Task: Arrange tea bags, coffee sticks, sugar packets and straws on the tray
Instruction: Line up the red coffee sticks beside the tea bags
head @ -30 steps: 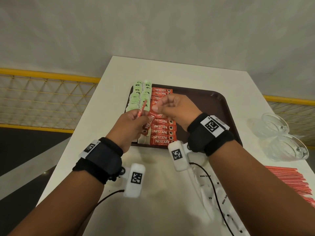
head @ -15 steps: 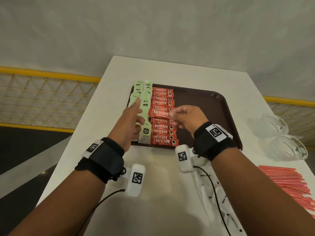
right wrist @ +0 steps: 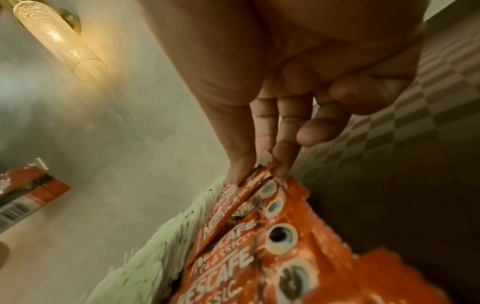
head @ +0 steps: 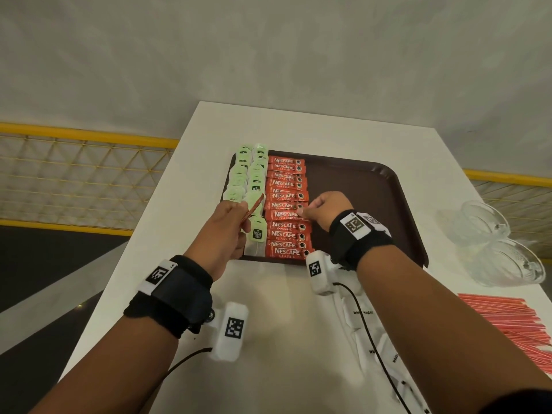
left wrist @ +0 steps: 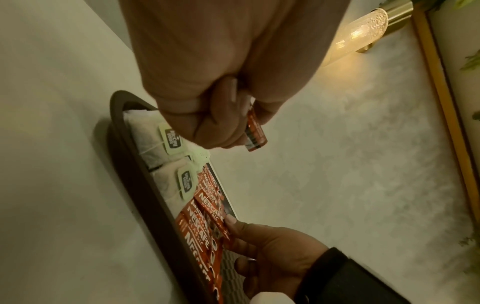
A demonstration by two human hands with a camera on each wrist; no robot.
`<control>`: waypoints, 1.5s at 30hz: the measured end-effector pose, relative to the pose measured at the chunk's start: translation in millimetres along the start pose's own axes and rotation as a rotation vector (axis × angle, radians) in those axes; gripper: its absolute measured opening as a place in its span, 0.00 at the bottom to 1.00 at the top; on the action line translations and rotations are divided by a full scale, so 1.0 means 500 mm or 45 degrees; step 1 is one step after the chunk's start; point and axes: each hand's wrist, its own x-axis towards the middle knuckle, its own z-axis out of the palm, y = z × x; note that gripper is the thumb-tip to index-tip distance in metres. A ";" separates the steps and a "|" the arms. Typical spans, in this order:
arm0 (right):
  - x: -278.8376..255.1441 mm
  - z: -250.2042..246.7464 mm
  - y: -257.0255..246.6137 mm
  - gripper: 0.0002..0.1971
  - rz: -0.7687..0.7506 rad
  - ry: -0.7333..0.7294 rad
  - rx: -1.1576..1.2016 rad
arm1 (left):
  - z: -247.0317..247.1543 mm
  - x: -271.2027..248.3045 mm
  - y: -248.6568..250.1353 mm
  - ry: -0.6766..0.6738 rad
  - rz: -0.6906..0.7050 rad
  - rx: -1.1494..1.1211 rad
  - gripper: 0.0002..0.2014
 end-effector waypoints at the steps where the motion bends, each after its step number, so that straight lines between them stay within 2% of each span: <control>1: 0.002 0.000 -0.002 0.15 0.009 -0.009 -0.022 | -0.003 0.000 -0.001 -0.024 -0.010 -0.037 0.10; 5: 0.003 -0.003 -0.012 0.20 0.033 -0.035 -0.220 | -0.007 -0.005 0.003 -0.114 -0.067 -0.138 0.06; 7: -0.007 -0.010 -0.013 0.16 -0.043 0.009 -0.255 | -0.007 -0.006 0.004 -0.126 -0.078 -0.160 0.06; 10: -0.036 -0.020 -0.020 0.15 -0.182 0.038 -0.065 | -0.006 -0.005 0.006 -0.124 -0.051 -0.069 0.06; 13: -0.085 -0.019 -0.044 0.19 -0.178 -0.200 0.302 | 0.008 -0.005 0.006 -0.087 0.017 0.144 0.05; 16: -0.117 -0.007 -0.055 0.20 -0.235 -0.334 0.329 | 0.026 -0.005 0.000 -0.046 0.152 0.367 0.07; 20: -0.127 -0.001 -0.037 0.04 -0.332 -0.231 0.411 | 0.030 -0.001 -0.014 -0.143 0.222 0.450 0.07; 23: -0.128 -0.013 -0.019 0.07 -0.422 -0.197 0.391 | 0.030 -0.007 -0.011 -0.231 0.237 0.553 0.05; 25: -0.134 -0.019 -0.016 0.10 -0.465 -0.169 0.334 | 0.033 -0.009 -0.007 -0.224 0.316 0.657 0.04; 27: -0.137 -0.019 -0.016 0.12 -0.477 -0.129 0.440 | 0.036 -0.009 -0.001 -0.193 0.374 0.657 0.03; 30: -0.144 -0.016 -0.011 0.12 -0.394 -0.176 0.604 | 0.042 -0.007 0.003 -0.124 0.350 0.377 0.05; 32: -0.150 -0.008 0.001 0.07 -0.339 -0.279 0.528 | 0.045 -0.008 0.004 -0.067 0.310 0.153 0.05; 34: -0.156 0.005 0.013 0.04 -0.343 -0.299 0.493 | 0.043 -0.007 0.000 -0.044 0.269 0.017 0.06; 37: -0.157 0.014 0.016 0.02 -0.306 -0.214 0.586 | 0.041 -0.010 -0.006 -0.072 0.217 -0.011 0.09; 41: -0.137 0.000 0.016 0.03 -0.189 -0.112 0.638 | 0.037 -0.017 -0.005 0.034 0.152 0.036 0.03; 45: -0.108 -0.008 0.028 0.04 0.033 -0.107 0.431 | 0.020 -0.026 -0.005 0.078 0.112 0.105 0.07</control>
